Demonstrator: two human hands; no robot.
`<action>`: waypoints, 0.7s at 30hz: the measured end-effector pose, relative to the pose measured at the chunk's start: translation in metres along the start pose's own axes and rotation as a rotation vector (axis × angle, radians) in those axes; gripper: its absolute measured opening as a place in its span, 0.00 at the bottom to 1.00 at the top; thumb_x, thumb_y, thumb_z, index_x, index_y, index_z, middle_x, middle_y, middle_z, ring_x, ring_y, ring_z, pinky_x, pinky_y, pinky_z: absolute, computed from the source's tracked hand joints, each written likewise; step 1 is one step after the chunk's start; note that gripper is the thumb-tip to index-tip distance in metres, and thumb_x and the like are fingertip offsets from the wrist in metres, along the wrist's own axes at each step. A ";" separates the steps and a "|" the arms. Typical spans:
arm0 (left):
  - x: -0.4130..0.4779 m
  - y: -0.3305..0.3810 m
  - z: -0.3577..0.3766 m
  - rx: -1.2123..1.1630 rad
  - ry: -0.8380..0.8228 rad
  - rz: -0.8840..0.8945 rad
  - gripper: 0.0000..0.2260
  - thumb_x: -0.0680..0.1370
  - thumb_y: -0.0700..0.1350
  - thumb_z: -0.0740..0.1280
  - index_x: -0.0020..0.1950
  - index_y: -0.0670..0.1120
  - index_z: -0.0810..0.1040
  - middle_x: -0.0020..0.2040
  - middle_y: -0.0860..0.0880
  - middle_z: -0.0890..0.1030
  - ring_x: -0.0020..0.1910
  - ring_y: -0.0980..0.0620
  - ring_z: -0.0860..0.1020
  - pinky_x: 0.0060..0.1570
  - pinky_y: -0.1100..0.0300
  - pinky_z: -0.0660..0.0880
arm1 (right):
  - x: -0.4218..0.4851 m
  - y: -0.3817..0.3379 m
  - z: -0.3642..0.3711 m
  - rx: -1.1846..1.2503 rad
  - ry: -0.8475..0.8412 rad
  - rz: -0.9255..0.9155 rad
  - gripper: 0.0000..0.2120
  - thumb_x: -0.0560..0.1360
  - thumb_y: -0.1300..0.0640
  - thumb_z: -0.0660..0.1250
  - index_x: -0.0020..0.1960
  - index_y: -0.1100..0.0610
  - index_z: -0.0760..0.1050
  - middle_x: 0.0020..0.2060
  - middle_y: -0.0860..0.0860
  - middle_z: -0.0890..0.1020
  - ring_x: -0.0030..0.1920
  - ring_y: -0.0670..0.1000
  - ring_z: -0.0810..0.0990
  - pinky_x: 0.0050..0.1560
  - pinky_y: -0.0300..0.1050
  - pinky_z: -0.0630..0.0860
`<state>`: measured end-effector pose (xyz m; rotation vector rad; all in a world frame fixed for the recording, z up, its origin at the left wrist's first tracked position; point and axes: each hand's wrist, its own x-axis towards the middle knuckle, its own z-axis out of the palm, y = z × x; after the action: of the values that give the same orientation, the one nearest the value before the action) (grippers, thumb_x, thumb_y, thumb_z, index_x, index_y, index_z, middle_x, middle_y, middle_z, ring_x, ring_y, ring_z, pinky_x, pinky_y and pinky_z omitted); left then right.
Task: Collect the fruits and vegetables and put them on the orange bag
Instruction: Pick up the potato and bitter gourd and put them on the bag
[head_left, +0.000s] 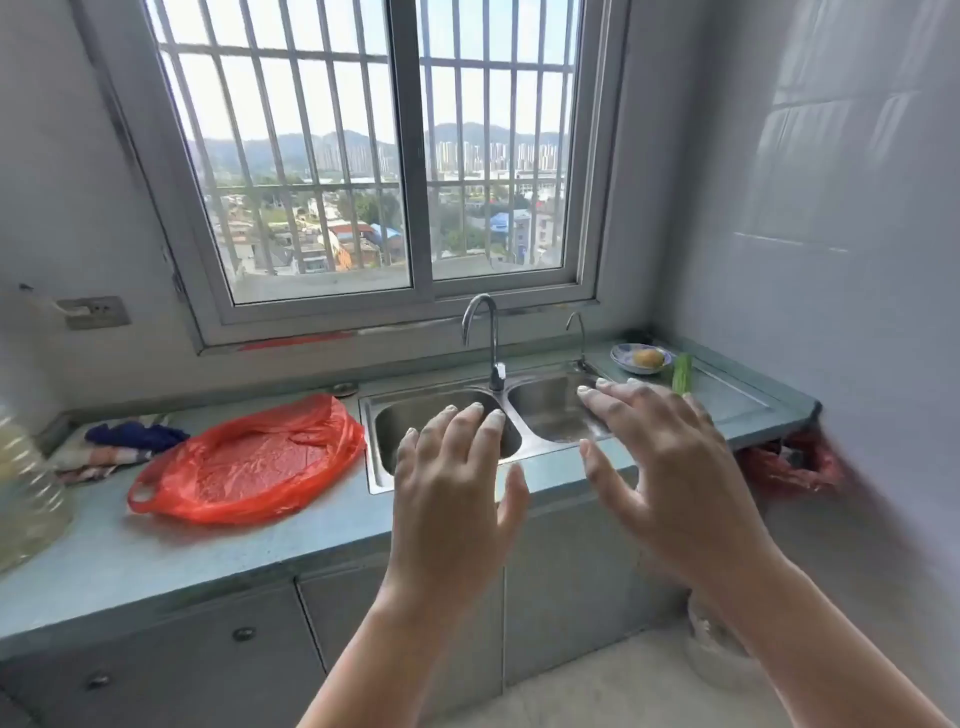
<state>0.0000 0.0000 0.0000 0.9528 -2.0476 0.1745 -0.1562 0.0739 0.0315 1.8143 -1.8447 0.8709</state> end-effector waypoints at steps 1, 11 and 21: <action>-0.001 0.001 0.005 -0.013 -0.009 0.010 0.18 0.72 0.50 0.58 0.57 0.43 0.77 0.56 0.44 0.80 0.56 0.41 0.76 0.55 0.41 0.73 | -0.002 0.003 0.003 -0.002 0.005 0.005 0.21 0.73 0.48 0.56 0.61 0.57 0.73 0.55 0.55 0.79 0.58 0.57 0.75 0.57 0.64 0.71; 0.008 0.034 0.084 -0.068 -0.087 0.054 0.19 0.72 0.50 0.58 0.57 0.42 0.77 0.55 0.45 0.80 0.56 0.42 0.77 0.55 0.43 0.73 | -0.025 0.083 0.033 -0.029 0.013 0.128 0.21 0.72 0.49 0.56 0.59 0.57 0.75 0.55 0.55 0.80 0.58 0.57 0.76 0.58 0.63 0.70; 0.079 0.124 0.224 -0.142 -0.208 0.103 0.18 0.72 0.50 0.58 0.56 0.42 0.78 0.54 0.45 0.81 0.53 0.43 0.78 0.55 0.47 0.73 | -0.023 0.262 0.039 -0.100 0.023 0.293 0.21 0.71 0.49 0.56 0.57 0.58 0.76 0.53 0.56 0.81 0.56 0.59 0.77 0.57 0.64 0.69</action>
<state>-0.2558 -0.0560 -0.0565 0.8062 -2.2685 -0.0162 -0.4084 0.0531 -0.0511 1.4913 -2.1332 0.8764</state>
